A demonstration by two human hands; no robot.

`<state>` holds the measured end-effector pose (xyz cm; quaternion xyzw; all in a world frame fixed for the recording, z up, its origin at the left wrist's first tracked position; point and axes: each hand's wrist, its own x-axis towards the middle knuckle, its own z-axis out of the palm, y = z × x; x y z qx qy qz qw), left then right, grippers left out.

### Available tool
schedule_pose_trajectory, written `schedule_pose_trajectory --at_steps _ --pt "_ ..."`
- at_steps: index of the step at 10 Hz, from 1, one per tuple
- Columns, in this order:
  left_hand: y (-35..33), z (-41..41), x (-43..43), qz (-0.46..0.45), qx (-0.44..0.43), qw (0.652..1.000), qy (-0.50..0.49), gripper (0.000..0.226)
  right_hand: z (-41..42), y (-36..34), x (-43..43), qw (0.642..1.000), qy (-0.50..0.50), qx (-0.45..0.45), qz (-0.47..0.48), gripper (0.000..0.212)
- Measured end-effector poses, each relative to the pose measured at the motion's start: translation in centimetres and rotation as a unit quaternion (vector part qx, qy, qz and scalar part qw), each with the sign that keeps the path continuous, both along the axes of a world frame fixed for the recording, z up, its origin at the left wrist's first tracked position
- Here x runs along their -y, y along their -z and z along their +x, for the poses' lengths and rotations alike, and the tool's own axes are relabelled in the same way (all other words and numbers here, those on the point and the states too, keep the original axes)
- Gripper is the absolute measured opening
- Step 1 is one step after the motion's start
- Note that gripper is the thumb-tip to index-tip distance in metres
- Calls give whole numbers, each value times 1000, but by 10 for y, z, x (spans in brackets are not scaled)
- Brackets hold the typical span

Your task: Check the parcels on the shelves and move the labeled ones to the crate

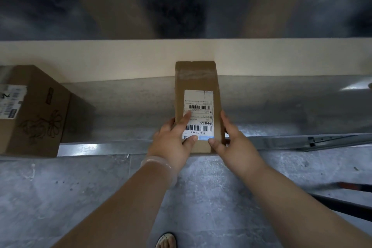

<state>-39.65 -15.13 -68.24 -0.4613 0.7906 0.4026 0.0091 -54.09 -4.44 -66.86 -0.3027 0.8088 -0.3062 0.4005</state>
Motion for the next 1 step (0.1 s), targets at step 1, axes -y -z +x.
schedule_pose_trajectory --at_steps 1 --pt "-15 -4 2 -32 77 996 16 66 1 -19 0 996 -31 -69 44 78"
